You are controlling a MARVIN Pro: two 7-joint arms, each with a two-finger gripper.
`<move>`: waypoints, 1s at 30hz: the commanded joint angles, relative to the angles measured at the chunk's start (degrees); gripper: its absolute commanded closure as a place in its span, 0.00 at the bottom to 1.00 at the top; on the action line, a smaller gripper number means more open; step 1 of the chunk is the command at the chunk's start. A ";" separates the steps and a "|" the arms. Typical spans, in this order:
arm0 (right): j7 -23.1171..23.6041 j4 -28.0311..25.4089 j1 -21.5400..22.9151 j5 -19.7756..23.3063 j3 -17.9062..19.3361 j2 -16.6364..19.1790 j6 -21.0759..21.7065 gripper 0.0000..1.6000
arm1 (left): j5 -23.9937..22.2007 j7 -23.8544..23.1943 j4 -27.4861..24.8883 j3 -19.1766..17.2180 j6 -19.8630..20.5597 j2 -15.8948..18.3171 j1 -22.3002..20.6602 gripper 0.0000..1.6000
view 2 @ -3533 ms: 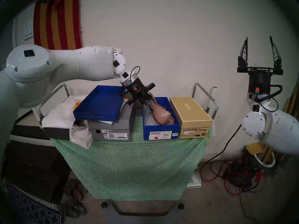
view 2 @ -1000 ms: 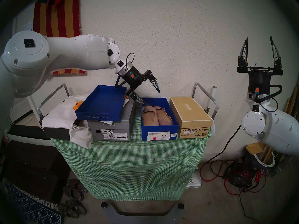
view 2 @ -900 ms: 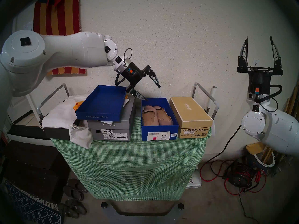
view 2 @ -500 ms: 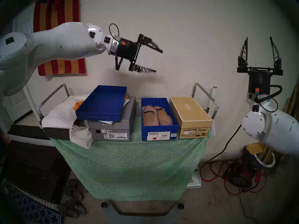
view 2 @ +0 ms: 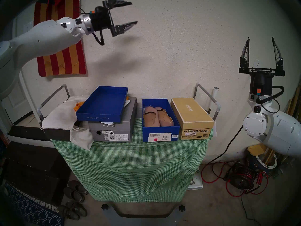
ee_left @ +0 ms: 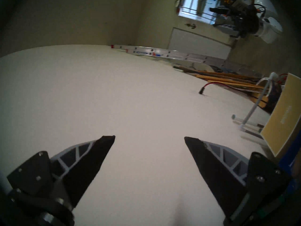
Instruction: Put shoes into shoe box
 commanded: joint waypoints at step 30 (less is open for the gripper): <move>0.05 0.00 -0.51 0.04 0.98 0.05 -0.06 0.00 | -8.89 8.81 -8.02 -4.11 0.07 25.89 8.62 0.00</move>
